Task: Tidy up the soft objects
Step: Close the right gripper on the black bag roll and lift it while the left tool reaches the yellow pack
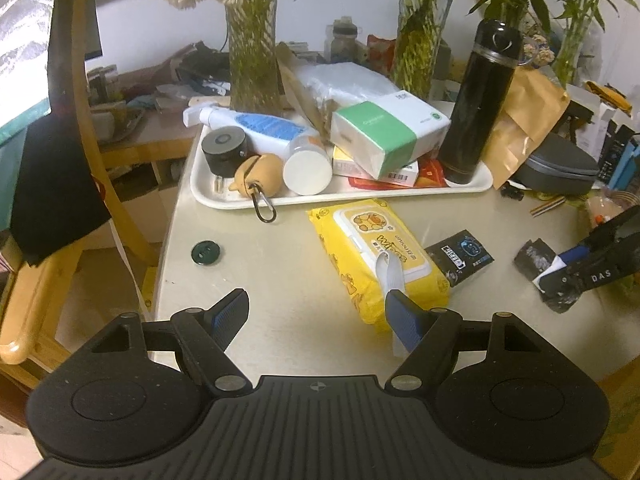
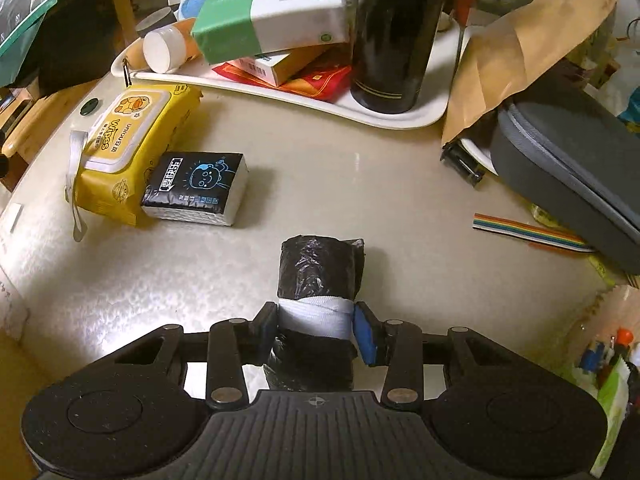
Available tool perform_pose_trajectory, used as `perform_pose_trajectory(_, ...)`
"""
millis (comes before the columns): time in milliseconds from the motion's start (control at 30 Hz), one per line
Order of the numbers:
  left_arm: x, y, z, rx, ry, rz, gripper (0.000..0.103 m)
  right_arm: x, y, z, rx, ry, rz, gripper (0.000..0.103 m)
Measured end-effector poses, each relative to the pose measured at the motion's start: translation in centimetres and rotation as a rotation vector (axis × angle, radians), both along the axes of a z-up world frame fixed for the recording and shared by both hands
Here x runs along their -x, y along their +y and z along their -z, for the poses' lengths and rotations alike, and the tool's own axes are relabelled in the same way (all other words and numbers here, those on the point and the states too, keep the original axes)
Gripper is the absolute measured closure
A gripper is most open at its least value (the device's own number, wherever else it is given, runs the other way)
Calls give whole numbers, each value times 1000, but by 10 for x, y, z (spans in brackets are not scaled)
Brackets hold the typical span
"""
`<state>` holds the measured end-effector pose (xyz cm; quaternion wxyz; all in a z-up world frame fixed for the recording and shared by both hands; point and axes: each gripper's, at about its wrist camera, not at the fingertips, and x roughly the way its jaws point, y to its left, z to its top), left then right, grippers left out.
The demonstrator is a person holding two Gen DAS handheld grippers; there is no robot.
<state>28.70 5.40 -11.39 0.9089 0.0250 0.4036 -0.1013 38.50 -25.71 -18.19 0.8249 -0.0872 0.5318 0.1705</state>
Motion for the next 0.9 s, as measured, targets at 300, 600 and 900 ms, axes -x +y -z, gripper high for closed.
perform_pose_trajectory(300, -11, -13, 10, 68, 18, 117, 28, 8, -8, -25, -48, -71, 18, 60)
perform_pose_trajectory(600, -18, -37, 30, 32, 62, 265, 37, 16, -14, -44, -80, -125, 27, 60)
perform_pose_trajectory(900, -27, -41, 42, -14, 72, 270, 73, 19, -18, -47, -100, -142, 38, 60)
